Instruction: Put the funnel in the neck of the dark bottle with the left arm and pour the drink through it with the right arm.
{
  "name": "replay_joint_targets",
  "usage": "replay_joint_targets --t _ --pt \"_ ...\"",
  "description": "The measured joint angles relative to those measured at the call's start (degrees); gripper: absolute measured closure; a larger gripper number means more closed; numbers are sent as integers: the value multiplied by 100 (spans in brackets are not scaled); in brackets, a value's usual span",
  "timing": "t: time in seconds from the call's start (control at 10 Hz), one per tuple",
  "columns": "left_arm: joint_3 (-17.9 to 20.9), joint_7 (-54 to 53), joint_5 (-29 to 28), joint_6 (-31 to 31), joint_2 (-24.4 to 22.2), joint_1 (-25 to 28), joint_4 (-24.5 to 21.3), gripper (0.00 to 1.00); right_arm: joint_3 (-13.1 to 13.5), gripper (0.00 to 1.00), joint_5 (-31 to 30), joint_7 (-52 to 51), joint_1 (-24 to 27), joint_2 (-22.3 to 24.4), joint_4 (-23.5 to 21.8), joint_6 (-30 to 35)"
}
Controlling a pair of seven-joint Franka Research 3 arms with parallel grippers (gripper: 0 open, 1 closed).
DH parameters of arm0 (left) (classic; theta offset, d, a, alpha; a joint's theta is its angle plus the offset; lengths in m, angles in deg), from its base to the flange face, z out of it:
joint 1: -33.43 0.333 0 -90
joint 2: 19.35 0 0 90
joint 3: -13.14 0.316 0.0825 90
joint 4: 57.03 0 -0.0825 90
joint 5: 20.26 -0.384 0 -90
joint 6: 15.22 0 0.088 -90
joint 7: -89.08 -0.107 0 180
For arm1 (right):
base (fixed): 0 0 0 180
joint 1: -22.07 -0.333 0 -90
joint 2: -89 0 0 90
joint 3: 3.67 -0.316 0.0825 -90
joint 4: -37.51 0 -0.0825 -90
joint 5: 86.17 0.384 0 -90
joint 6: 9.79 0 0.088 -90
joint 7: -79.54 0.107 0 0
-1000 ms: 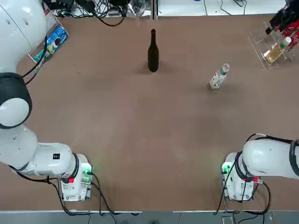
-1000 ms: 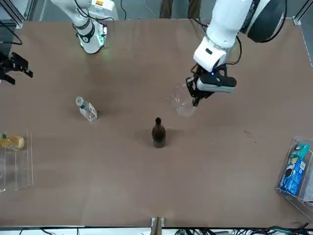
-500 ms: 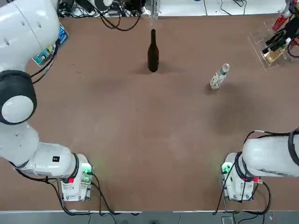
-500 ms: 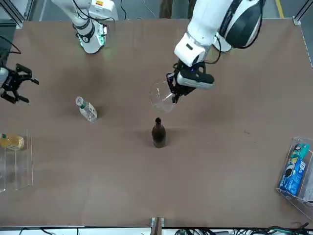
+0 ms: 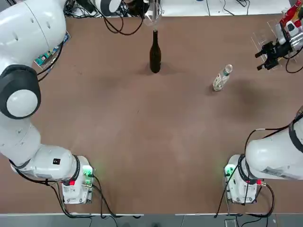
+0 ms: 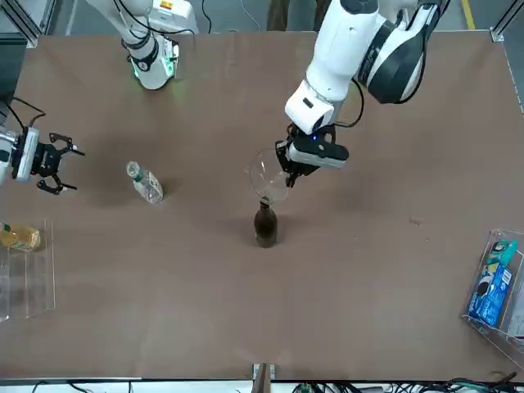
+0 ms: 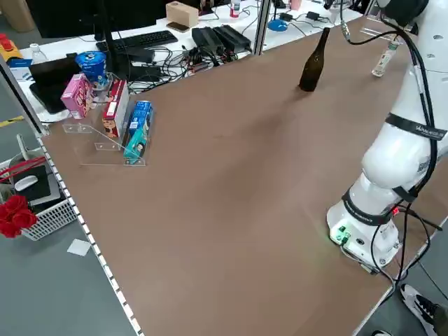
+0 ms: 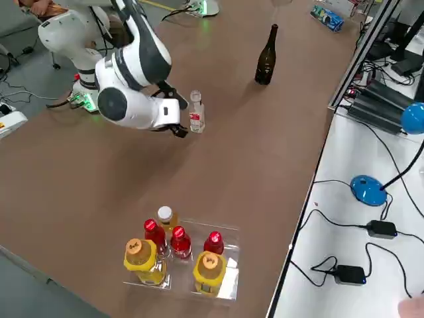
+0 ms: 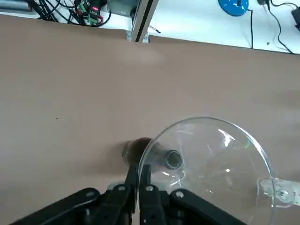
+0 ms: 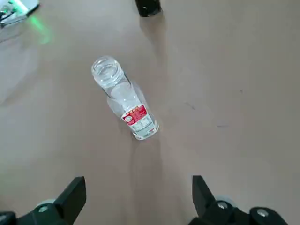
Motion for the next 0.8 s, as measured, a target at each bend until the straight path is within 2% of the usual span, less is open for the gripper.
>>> replay_joint_targets --t 0.6,0.8 --pt "3 0 -130 136 155 0 -22 95 14 0 938 -2429 39 -1003 138 914" --pt "10 0 -149 193 164 4 -21 95 12 0 1301 -3242 40 -1483 152 1277"
